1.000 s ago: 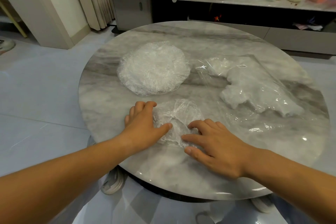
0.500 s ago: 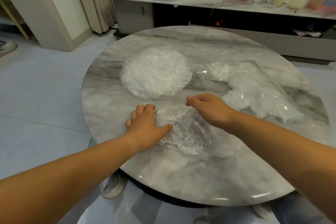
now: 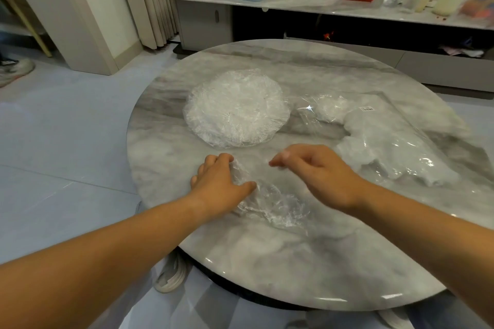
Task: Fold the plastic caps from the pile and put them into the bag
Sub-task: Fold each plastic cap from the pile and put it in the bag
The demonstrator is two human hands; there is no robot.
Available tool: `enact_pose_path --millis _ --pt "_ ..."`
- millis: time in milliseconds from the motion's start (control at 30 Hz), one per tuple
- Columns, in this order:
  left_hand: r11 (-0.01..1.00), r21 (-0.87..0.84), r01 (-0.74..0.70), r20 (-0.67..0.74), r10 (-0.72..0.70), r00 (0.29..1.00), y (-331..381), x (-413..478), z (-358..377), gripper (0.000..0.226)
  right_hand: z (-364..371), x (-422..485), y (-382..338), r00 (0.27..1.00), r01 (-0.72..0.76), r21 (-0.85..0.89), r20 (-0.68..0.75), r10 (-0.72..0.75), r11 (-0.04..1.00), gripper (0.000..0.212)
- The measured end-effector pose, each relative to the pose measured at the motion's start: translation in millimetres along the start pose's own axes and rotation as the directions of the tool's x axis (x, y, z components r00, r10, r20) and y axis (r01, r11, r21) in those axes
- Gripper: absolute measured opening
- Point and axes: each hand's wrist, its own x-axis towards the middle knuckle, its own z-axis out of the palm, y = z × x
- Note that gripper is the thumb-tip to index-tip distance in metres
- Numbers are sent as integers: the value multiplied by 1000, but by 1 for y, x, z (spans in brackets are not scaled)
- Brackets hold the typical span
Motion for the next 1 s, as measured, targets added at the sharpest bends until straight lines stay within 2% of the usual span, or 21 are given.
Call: enact_pose_path --millis 67,133,200,267,367,500,567,633,667,733,800,867,1000 --pt "998 -67 -8 83 13 996 -3 4 -10 76 5 -12 -1 986 161 -173 76 -150 972 40" --pt "987 -161 -14 176 43 983 -8 6 -23 67 11 -24 -1 947 308 -283 180 -266 908 43" --pt "972 -234 -9 242 68 968 -11 5 -35 58 17 -34 2 906 407 -364 272 -323 838 41" --pt "979 -203 -32 268 87 959 -13 3 -41 50 23 -42 7 882 452 -432 349 -318 780 42" --pt "990 -121 -70 298 103 949 -12 1 -40 33 27 -48 15 877 447 -493 406 -257 746 45" --pt "976 -210 52 386 34 922 -1 -4 -40 20 30 -55 18 873 455 -544 427 -234 705 53" --pt "980 -190 62 397 19 918 6 -7 -39 37 31 -57 16 877 449 -563 425 -223 694 54" --pt "995 -95 20 361 15 933 9 -9 -36 61 31 -58 13 879 441 -569 429 -206 694 51" --pt "999 -48 10 329 6 944 9 -10 -36 66 32 -59 13 880 435 -571 433 -195 696 50" --pt "999 39 6 253 -16 967 5 -8 -33 63 32 -61 13 883 426 -571 434 -182 702 50" --pt "994 107 -25 203 2 979 -1 -6 -31 50 32 -64 14 886 418 -566 428 -180 710 51" --pt "991 126 -42 198 16 980 -8 -4 -30 43 33 -66 16 886 414 -559 429 -177 718 51" --pt "989 122 -89 195 64 979 -11 -7 -27 44 30 -70 14 888 400 -531 425 -174 747 48"
